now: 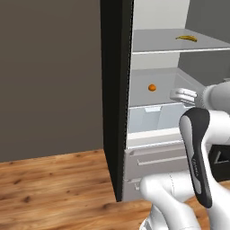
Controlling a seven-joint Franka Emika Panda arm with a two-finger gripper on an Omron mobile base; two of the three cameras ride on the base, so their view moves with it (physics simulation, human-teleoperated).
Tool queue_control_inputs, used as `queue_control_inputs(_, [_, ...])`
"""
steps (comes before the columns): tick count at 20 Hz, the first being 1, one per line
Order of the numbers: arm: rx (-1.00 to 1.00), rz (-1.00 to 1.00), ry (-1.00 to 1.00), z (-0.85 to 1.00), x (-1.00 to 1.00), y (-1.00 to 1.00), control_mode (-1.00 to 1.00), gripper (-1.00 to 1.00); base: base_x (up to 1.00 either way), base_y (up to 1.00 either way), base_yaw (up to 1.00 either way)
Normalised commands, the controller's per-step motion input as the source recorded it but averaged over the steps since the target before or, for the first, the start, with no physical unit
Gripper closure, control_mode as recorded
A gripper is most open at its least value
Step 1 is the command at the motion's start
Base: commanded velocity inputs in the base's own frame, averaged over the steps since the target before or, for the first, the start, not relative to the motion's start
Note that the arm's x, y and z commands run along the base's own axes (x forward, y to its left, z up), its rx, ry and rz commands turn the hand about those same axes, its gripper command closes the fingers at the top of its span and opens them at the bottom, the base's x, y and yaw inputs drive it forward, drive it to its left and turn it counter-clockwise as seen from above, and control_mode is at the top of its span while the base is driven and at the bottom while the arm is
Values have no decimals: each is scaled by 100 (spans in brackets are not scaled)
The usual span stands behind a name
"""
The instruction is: Retrieve the banana and tangerine from the fridge and place them into the bowl on the dining table.
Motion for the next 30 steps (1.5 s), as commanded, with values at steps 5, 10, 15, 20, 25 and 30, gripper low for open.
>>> queue_control_inputs(5, [0,0,0,0,0,0,100,-100,-27,-37,-11])
queue_control_inputs(10, [0,0,0,0,0,0,100,-100,-16,-38,-15])
queue_control_inputs(15, [0,0,0,0,0,0,100,-100,-3,-49,-19])
queue_control_inputs(20, [0,0,0,0,0,0,100,-100,0,-36,-22])
queue_control_inputs(25, [0,0,0,0,0,0,100,-100,0,-37,-22])
queue_control_inputs(30, [0,0,0,0,0,0,100,-100,0,-30,-19])
